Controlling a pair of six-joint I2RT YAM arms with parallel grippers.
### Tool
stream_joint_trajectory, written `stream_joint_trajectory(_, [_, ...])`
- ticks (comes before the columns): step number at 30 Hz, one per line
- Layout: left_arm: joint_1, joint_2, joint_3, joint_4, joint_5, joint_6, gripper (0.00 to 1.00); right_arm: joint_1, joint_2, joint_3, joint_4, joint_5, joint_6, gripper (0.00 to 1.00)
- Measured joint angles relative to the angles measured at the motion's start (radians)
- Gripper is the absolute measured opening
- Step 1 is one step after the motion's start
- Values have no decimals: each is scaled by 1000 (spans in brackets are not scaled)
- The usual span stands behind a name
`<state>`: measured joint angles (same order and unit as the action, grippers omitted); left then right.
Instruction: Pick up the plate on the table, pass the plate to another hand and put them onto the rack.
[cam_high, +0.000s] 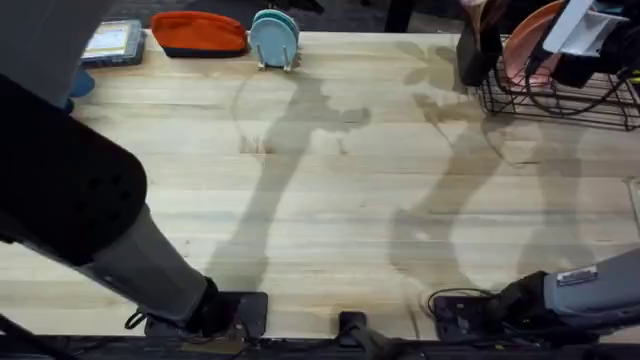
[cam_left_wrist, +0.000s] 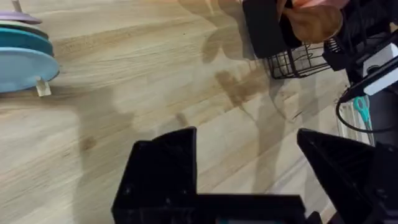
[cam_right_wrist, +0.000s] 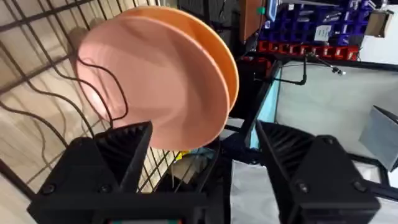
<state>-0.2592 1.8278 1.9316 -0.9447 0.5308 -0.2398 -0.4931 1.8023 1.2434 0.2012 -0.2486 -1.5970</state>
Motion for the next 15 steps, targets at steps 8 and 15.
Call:
stream_joint_trajectory(8, [0,0,0,0,0,0,994,0,0,0,0,0,1,998])
stream_joint_trajectory(15, [0,0,0,0,-5,0,993,0,-5,0,-23,0,80,998])
